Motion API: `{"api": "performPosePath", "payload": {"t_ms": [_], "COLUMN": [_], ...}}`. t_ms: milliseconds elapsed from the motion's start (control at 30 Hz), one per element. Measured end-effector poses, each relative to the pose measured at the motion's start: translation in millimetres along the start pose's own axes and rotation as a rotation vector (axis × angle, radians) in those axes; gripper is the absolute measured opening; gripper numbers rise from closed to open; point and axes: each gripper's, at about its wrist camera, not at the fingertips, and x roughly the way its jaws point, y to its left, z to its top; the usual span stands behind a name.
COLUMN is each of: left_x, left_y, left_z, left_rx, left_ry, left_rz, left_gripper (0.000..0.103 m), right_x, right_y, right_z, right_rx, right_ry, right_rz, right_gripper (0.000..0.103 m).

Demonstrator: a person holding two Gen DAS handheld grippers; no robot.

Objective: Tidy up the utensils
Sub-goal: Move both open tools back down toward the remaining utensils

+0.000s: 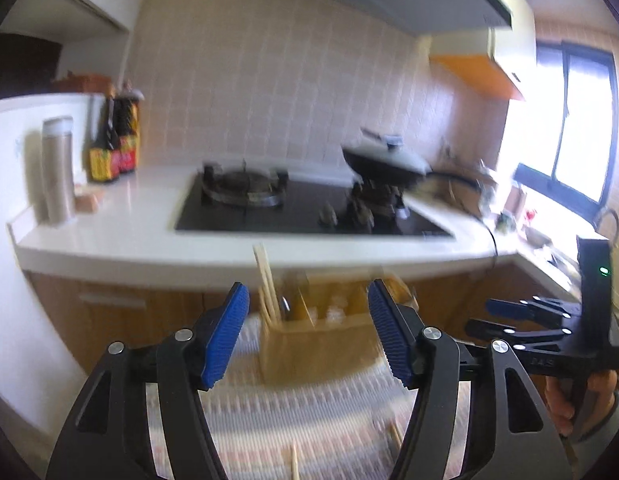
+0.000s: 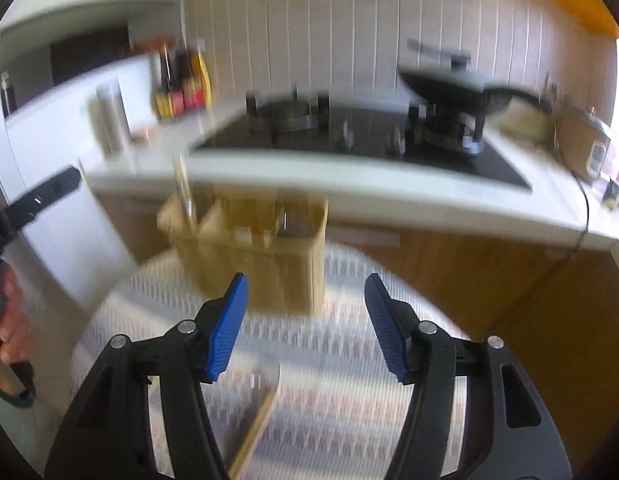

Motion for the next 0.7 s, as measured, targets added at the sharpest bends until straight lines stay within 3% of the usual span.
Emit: {"api": "performPosePath", "payload": {"t_ms": [267,333,467,700], "left_x": [20,38,67,102], "left_y": [-4,1,3,1], "left_z": [-51,-73,-111,-153], "left_rx": [0.080,0.078,0.124,0.174], "left_ry": [0.244,0.347,0.497,0.646], "left_rz": [0.053,0.055,0.077,0.097], "left_gripper": [0.058,0.056,0.052,0.043], "right_x": [47,61,84,107], "right_y": [9,8,10,23], "right_z": [-52,-64,-80,-83], "right_rx": [0.059,0.083,0.115,0.174], "right_ry": [0.366,0.442,0.528,0.561], "right_rz": [0.031,0.049,0.082,0.145], "right_gripper": [0.057,0.056,0.036,0.030]}}
